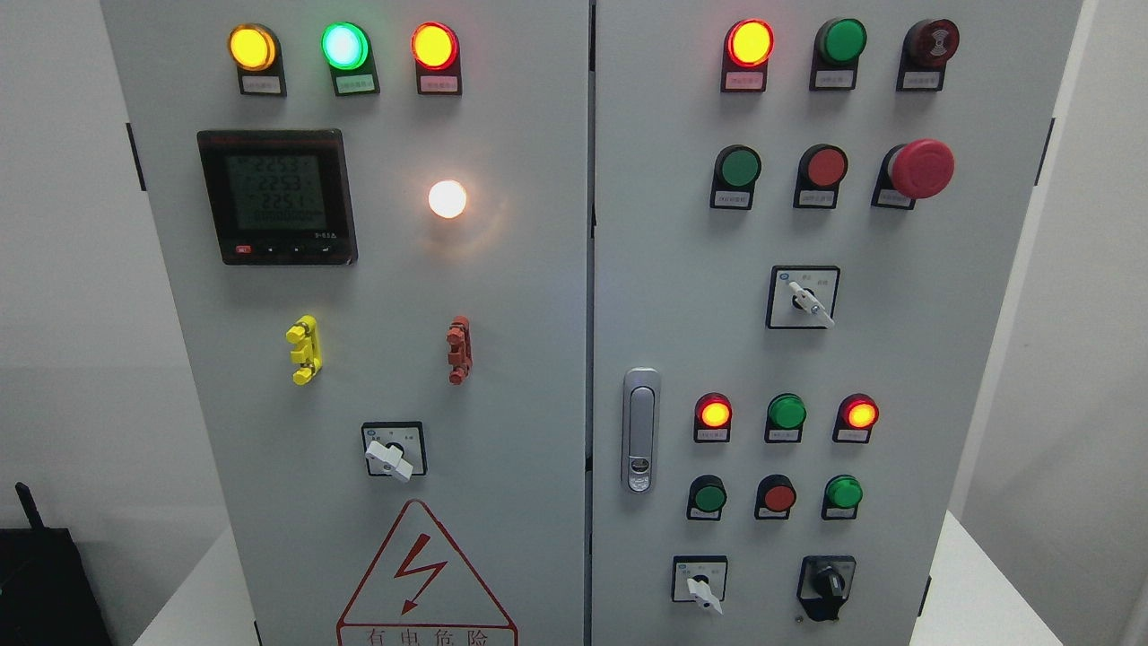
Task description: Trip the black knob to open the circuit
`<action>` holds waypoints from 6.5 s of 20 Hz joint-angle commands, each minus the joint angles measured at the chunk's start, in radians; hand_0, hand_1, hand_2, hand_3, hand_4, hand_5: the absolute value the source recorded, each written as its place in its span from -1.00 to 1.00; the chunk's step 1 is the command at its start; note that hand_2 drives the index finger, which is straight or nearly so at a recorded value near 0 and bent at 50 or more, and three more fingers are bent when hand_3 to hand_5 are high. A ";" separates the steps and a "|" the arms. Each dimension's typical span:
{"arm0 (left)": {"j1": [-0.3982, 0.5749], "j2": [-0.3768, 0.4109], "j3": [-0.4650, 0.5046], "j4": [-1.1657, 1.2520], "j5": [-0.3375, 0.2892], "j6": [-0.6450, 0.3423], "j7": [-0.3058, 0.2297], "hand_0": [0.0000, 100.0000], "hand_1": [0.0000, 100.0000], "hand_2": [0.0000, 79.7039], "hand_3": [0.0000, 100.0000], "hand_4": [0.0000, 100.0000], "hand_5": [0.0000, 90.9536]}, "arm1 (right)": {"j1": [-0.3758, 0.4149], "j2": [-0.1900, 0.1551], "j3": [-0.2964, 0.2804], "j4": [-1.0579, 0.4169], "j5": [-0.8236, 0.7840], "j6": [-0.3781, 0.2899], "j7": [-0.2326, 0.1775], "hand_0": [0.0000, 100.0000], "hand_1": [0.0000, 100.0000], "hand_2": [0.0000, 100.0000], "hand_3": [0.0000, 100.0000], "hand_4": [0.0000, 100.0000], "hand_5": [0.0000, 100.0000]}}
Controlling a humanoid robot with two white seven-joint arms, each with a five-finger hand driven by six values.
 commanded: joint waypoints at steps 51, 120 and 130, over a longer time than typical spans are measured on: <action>-0.002 -0.002 0.001 0.000 0.002 -0.002 0.000 -0.76 -0.22 -1.00 -1.00 -1.00 -1.00 | 0.054 0.016 -0.082 -0.507 -0.014 -0.226 -0.154 -1.00 -0.68 -1.00 0.42 0.02 -0.14; -0.002 -0.002 0.001 0.000 0.002 -0.002 0.000 -0.76 -0.22 -1.00 -1.00 -1.00 -1.00 | 0.008 0.013 -0.108 -1.390 -0.034 -0.234 -0.206 -1.00 -0.84 -0.89 1.00 1.00 1.00; -0.002 -0.002 0.001 0.000 0.002 0.000 0.000 -0.76 -0.22 -1.00 -1.00 -1.00 -1.00 | -0.044 0.013 -0.104 -1.455 -0.034 -0.168 -0.197 -1.00 -0.86 -1.00 1.00 1.00 1.00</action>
